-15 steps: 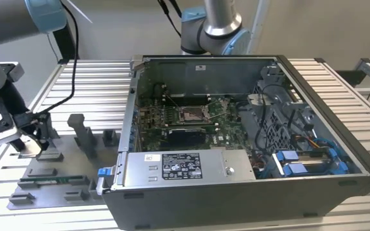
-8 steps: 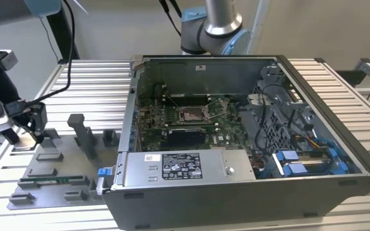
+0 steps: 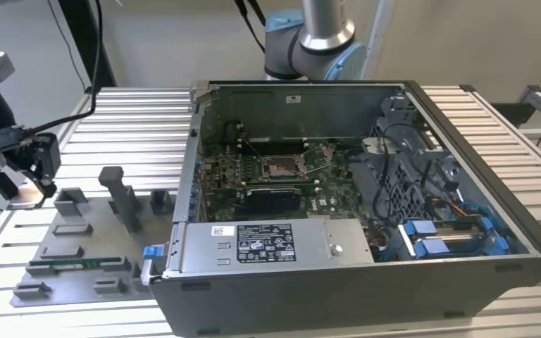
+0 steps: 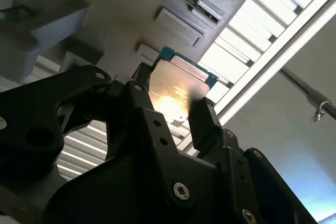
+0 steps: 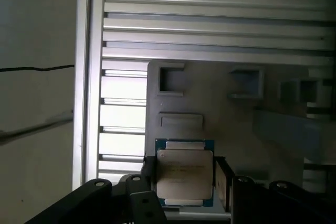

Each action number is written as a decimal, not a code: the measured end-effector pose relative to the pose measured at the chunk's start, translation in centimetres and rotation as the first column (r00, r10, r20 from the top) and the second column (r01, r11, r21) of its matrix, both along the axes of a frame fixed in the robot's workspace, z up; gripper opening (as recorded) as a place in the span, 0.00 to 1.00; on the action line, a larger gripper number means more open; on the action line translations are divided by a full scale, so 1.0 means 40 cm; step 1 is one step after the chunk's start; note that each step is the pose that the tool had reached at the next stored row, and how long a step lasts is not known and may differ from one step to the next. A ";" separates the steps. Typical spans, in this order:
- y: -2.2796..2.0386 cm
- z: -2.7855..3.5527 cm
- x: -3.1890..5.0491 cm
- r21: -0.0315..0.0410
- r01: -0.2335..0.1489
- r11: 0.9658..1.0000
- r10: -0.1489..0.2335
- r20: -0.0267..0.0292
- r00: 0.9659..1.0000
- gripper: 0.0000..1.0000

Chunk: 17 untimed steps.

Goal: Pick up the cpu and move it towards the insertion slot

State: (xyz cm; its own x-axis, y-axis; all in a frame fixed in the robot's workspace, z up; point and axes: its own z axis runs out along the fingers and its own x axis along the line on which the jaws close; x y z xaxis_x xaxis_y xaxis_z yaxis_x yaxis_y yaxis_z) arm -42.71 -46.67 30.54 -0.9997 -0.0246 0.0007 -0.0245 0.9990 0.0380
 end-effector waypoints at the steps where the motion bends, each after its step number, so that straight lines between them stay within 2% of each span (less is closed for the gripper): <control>1: 0.000 0.009 0.000 0.000 0.000 1.000 0.000 0.000 1.000 0.00; 11: 0.000 0.107 0.000 0.000 0.000 1.000 0.000 0.000 1.000 0.00; 17: 0.000 0.172 0.000 0.000 0.000 1.000 0.000 0.000 1.000 0.00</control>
